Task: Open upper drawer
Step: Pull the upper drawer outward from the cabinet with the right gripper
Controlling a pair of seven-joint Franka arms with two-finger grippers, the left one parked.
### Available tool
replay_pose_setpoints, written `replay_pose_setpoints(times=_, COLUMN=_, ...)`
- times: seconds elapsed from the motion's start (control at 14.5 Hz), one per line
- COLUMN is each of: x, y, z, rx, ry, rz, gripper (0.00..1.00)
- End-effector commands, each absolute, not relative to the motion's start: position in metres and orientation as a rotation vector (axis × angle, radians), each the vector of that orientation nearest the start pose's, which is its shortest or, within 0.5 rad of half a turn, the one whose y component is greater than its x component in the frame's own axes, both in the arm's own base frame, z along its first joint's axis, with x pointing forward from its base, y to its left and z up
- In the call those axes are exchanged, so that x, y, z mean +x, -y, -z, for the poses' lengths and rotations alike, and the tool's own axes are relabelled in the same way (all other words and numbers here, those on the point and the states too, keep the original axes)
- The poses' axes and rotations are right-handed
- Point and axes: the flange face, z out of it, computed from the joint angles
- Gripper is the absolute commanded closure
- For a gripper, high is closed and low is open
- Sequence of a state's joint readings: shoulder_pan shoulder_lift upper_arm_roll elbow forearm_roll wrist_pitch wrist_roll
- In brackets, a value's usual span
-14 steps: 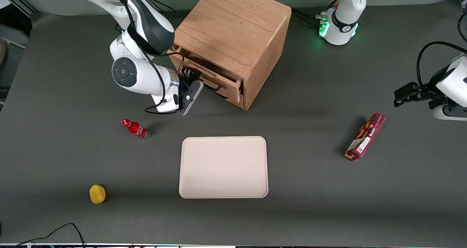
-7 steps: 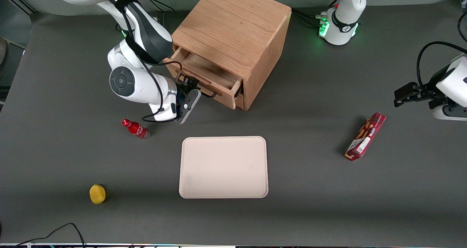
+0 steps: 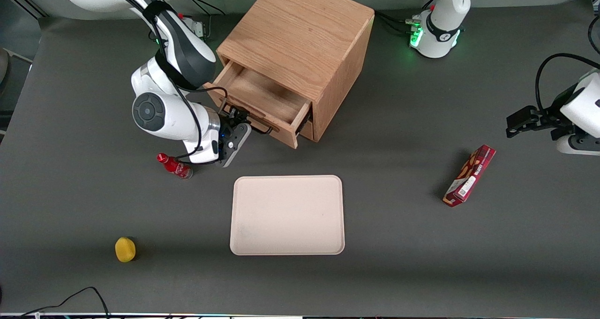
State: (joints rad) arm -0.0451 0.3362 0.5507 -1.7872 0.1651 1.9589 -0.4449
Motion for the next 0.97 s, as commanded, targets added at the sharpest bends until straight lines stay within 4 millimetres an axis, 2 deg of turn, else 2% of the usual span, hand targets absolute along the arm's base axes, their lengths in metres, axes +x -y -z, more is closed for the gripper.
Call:
replay_pose_setpoints(times=0.0, x=0.568, y=-0.284, z=-0.38, rx=-2.551, ry=1.188, rz=-0.179, gripper=0.0)
replay_pose_setpoints(times=0.41, x=0.585, y=-0.272, z=-0.387, rx=-2.573, ry=1.211, rz=-0.205, gripper=0.0)
replay_pose_setpoints(times=0.9, x=0.607, y=-0.244, z=-0.386, rx=-2.59, ry=1.249, rz=-0.192, gripper=0.0)
